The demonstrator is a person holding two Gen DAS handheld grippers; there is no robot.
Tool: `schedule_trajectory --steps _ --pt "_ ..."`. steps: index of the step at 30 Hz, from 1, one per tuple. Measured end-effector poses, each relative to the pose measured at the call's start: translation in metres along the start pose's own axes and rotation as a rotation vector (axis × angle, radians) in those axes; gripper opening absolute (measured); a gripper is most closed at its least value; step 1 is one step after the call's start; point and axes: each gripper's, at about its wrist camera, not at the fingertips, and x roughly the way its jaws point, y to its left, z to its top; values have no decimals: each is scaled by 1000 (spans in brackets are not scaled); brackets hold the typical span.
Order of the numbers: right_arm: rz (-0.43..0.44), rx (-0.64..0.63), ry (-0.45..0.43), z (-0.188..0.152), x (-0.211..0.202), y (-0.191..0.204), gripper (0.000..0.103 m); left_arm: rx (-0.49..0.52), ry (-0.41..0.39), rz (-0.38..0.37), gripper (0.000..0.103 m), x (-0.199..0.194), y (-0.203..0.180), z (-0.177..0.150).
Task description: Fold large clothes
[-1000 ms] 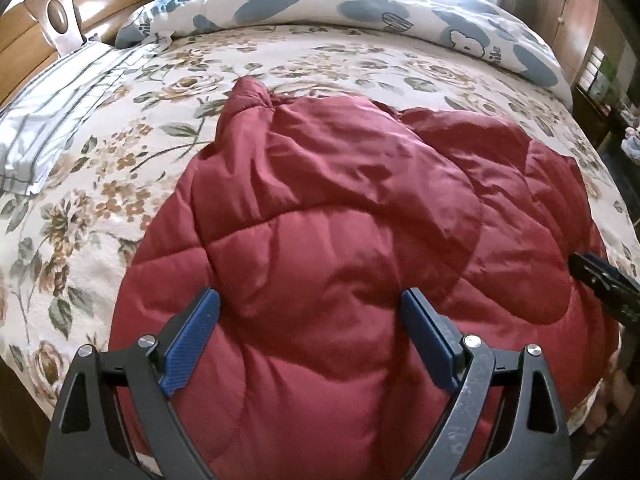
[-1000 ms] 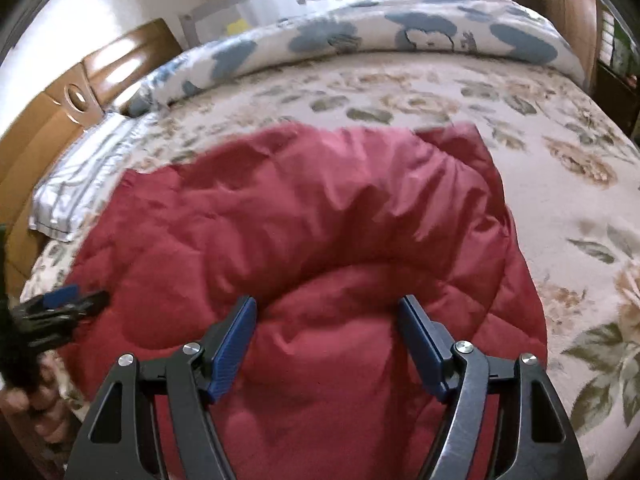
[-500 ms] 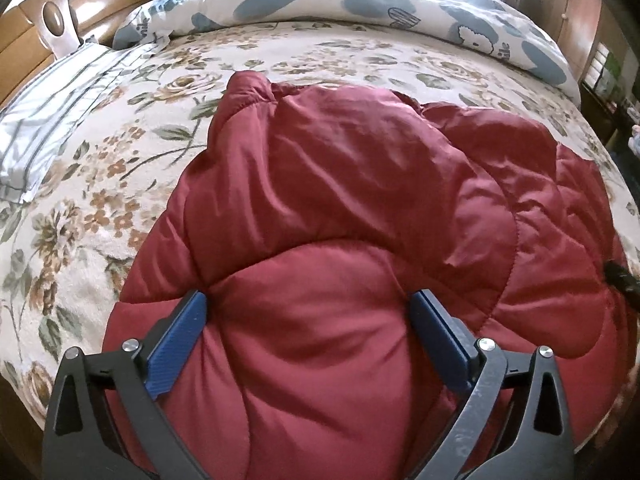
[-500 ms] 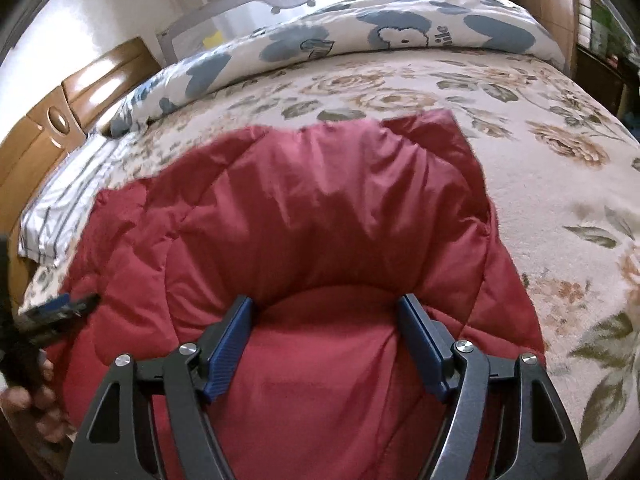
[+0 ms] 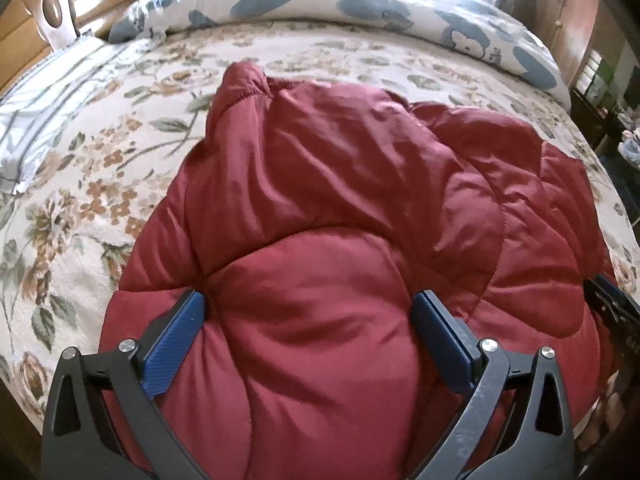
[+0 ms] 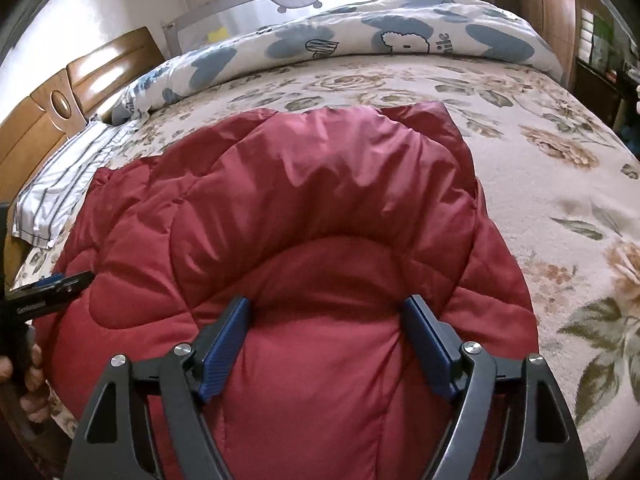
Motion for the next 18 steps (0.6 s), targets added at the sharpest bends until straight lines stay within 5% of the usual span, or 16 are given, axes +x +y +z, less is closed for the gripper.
schedule_trajectory --steps 10,18 --pt "10 22 -7 -3 -15 -2 81 -20 -35 93 103 -35 -5 -24" --pt "9 -23 -5 -25 -42 4 82 5 24 79 103 -42 -8 -36"
